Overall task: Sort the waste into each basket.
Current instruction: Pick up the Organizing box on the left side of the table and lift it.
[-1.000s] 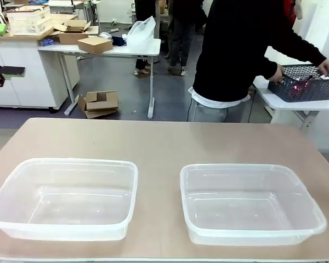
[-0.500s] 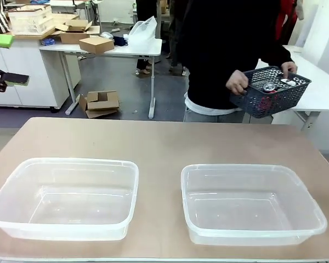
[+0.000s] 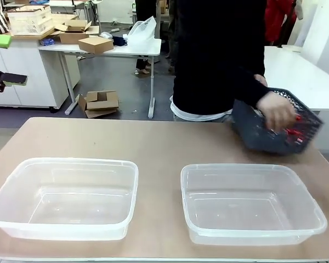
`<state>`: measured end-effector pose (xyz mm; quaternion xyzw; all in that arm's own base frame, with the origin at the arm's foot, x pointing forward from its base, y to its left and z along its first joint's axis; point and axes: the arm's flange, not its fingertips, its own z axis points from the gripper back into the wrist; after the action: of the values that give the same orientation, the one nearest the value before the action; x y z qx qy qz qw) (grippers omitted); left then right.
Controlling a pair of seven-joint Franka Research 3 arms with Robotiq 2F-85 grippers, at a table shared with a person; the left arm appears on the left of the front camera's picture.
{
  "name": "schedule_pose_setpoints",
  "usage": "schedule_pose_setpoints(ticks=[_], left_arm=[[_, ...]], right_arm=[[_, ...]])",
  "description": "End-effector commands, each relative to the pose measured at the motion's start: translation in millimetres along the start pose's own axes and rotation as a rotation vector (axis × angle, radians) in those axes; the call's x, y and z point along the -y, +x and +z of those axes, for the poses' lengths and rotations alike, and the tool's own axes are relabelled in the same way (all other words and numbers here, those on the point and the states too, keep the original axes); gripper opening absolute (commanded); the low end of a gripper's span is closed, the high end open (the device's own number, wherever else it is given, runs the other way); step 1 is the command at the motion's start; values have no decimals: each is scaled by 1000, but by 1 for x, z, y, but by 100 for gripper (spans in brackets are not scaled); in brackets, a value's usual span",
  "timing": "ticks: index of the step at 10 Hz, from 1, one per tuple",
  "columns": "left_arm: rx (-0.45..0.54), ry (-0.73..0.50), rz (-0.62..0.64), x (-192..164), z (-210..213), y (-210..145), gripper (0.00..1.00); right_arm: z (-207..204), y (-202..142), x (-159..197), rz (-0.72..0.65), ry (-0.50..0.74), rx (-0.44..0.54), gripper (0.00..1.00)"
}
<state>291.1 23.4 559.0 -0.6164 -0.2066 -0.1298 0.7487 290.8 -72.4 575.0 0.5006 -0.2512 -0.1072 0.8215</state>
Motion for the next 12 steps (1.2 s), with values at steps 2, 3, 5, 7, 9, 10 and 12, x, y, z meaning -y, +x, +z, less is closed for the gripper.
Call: schedule_pose_setpoints(ticks=[2,3,5,7,9,10,12], left_arm=[[3,-26,-28,1,-1,4,100],[3,-26,-28,1,-1,4,100],[3,-26,-28,1,-1,4,100],[3,-26,-28,1,-1,4,100],[3,-26,-28,1,-1,4,100],[0,-4,0,1,0,0,100],[-232,270,-65,14,20,1,100]], right_arm=[[-2,3,0,28,21,2,100],[-2,3,0,28,21,2,100],[-2,3,0,28,21,2,100],[-2,3,0,28,21,2,100],[-2,3,0,28,21,2,100],[0,-1,0,0,2,-2,100],[-87,-32,-54,130,-132,-137,100]])
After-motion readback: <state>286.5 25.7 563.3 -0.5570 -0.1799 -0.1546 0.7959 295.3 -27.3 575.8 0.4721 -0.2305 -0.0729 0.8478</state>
